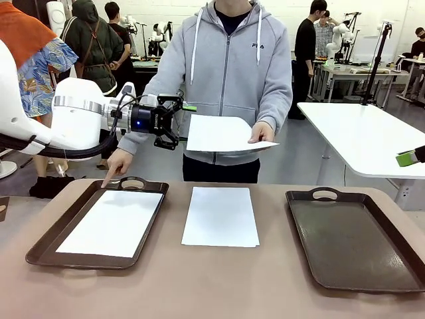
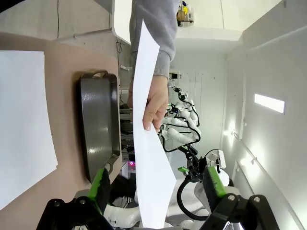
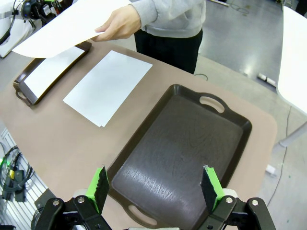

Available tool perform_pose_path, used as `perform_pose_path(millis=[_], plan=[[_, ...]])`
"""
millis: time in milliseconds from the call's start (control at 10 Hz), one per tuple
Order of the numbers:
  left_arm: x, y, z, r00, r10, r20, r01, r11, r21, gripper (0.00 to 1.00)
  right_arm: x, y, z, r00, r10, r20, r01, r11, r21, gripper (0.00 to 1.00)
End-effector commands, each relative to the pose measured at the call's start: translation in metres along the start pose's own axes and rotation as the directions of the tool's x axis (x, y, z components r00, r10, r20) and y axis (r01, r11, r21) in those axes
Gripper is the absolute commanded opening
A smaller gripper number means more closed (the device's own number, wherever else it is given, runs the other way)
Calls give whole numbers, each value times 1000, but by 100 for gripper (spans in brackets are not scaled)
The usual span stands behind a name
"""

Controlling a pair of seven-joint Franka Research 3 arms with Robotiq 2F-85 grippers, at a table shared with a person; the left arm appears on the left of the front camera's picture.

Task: Sort the A4 documents.
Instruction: Receive the A4 Paper.

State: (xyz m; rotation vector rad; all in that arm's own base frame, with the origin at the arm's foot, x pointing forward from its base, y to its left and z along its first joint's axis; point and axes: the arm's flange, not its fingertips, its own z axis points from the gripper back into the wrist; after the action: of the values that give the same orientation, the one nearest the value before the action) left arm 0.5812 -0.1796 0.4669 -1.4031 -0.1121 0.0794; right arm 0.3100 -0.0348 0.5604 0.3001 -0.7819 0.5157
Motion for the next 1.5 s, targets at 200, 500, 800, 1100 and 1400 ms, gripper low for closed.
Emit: perform_pose_path(millis=[200,500,800,1100,1400], plan=[[2,-8,-18,997,51,-49,-55,996,-65,100,-1,0,-2,1000,0,3,0,1000,15,100],[3,-8,-20,997,33,-69,-40,995,-92,100,-1,0,-2,1000,0,3,0,1000,15,100],[3,-8,-19,998,10,-57,-16,995,-101,61,-1,0,-2,1000,0,3,0,1000,15,100],[2,-6,-18,998,24,-51,-29,995,-99,55,-1,0,-2,1000,0,3,0,1000,15,100],[2,-10,-16,999,15,-50,-20,995,-94,2,-1,0,-2,1000,0,3,0,1000,15,100]])
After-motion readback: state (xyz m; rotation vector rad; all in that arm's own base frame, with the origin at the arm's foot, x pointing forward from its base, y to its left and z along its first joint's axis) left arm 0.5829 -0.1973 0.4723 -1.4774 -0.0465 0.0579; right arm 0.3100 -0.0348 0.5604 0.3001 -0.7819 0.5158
